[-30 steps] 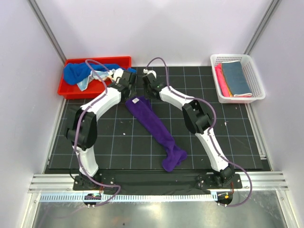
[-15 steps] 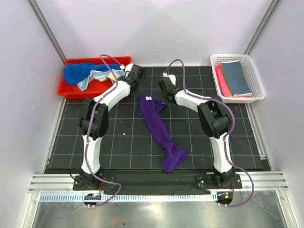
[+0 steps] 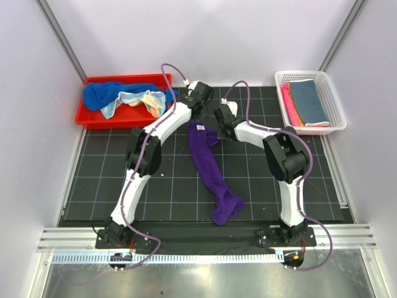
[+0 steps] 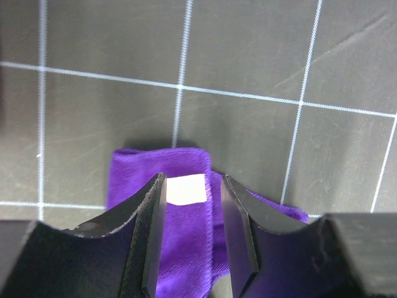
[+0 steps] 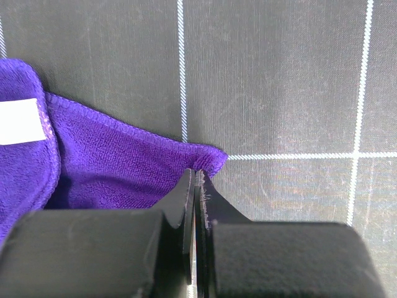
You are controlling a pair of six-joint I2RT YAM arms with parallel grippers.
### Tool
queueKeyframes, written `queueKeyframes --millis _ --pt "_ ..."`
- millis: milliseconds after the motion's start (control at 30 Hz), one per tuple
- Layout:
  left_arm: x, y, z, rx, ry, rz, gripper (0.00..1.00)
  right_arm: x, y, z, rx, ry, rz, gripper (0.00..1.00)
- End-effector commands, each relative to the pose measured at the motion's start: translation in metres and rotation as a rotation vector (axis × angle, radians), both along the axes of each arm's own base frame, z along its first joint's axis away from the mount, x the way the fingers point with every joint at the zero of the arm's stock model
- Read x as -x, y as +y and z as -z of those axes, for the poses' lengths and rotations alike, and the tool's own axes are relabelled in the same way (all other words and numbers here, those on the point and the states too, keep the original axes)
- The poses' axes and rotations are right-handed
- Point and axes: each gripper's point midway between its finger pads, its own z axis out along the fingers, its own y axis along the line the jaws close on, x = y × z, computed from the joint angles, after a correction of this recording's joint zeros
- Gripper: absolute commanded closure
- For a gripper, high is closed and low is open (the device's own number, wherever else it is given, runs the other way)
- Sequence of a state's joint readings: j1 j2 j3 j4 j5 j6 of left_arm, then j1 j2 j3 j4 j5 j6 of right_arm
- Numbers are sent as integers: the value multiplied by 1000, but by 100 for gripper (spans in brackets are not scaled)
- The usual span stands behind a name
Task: Fold and stack the towels
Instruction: Flatten out the crumpled towel
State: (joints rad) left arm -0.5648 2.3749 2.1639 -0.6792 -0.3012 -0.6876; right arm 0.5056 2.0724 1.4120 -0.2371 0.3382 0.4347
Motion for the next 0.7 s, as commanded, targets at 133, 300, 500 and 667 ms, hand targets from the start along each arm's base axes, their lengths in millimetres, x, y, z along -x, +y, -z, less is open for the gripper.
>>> queueKeyframes --millis 133,300,500,667 --pt "1 -8 15 -107 18 58 51 -13 -6 -36 -117 -113 57 99" --pt "2 -14 34 -132 33 85 48 -13 -11 -25 -198 -88 70 99" --pt "-1 -20 41 -157 15 90 46 -12 -9 -18 -224 -81 66 99" --pt "-3 -17 41 -187 3 83 50 -12 -13 -15 -228 -78 74 99"
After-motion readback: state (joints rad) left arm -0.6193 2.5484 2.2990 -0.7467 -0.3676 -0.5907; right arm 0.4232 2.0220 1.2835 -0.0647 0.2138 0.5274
